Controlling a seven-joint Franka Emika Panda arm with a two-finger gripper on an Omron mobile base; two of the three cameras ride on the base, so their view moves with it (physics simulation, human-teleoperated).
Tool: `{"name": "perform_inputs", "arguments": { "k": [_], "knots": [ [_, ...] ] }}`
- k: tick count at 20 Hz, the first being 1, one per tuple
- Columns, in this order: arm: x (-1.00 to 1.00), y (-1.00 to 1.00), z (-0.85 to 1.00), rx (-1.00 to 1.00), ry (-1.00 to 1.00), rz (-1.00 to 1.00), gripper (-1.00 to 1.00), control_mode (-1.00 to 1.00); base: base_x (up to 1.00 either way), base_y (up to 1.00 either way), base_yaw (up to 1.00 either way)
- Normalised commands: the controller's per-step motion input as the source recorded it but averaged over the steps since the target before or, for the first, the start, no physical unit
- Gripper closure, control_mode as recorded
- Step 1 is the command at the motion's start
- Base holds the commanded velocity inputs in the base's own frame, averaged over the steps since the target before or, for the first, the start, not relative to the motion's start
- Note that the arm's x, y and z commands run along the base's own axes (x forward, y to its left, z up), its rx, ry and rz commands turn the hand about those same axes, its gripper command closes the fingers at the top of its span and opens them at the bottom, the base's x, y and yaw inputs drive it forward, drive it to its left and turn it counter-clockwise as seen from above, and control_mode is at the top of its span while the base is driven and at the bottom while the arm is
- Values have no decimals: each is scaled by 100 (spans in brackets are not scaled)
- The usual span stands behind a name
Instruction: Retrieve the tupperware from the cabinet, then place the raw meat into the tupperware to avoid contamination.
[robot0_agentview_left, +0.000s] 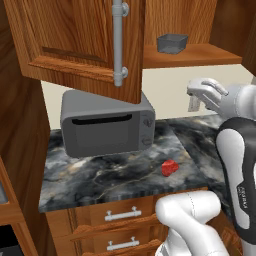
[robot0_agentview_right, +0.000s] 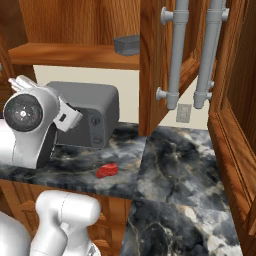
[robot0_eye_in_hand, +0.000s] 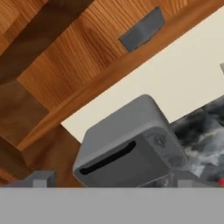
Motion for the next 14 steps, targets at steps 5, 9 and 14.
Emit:
{"name": "perform_inputs", "arguments": {
  "k": [5, 9, 14],
  "knots": [
    [51, 35, 7, 20, 0, 11, -100, -100, 0, 0, 0],
    [60, 51, 6, 17, 5, 10, -100, -100, 0, 0, 0],
    [53, 45, 8, 17, 12, 14, -100, -100, 0, 0, 0]
  ]
}}
